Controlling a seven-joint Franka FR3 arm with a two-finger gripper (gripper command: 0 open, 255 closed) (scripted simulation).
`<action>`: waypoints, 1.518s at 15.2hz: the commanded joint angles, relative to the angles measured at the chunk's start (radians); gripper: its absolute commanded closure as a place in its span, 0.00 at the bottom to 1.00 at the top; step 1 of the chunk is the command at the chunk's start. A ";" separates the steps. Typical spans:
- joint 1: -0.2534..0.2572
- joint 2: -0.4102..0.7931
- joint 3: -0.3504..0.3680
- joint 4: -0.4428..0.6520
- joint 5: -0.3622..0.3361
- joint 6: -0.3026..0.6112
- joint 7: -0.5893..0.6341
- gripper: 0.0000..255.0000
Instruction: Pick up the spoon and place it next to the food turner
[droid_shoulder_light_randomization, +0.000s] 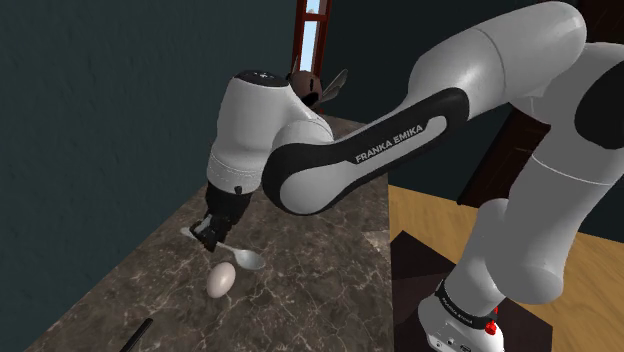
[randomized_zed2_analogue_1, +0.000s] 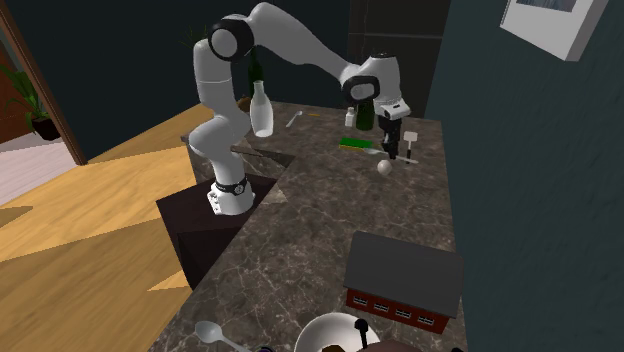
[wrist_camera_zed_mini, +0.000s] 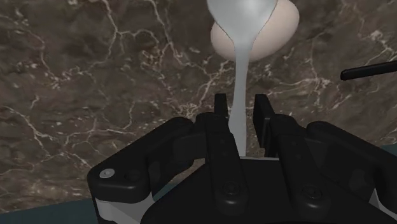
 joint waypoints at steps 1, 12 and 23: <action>0.026 0.064 0.015 0.072 -0.052 -0.014 0.070 1.00; 0.157 0.301 0.013 0.329 -0.215 -0.063 0.263 1.00; 0.173 0.367 -0.012 0.277 -0.263 0.049 0.299 1.00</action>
